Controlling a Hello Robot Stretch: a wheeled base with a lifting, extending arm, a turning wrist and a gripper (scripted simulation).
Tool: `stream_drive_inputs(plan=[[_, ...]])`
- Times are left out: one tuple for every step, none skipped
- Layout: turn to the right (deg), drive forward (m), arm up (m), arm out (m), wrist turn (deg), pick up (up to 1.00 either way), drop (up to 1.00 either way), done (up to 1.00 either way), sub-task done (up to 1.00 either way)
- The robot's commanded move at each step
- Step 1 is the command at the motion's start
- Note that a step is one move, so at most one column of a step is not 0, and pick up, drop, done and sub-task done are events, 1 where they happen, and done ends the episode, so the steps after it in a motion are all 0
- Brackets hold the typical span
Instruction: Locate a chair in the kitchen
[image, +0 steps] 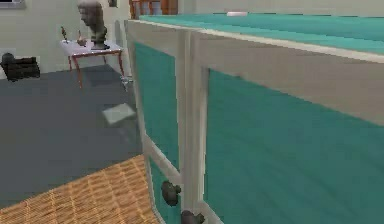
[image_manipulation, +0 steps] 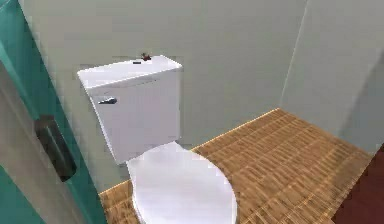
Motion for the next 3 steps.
stream_drive_inputs(plan=[[-45.0, 0.00, 0.00, 0.00, 0.0, 0.00, 0.00, 0.00, 0.00], [-45.0, 0.00, 0.00, 0.00, 0.0, 0.00, 0.00, 0.00, 0.00], [-36.0, 0.00, 0.00, 0.00, 0.0, 0.00, 0.00, 0.00, 0.00]])
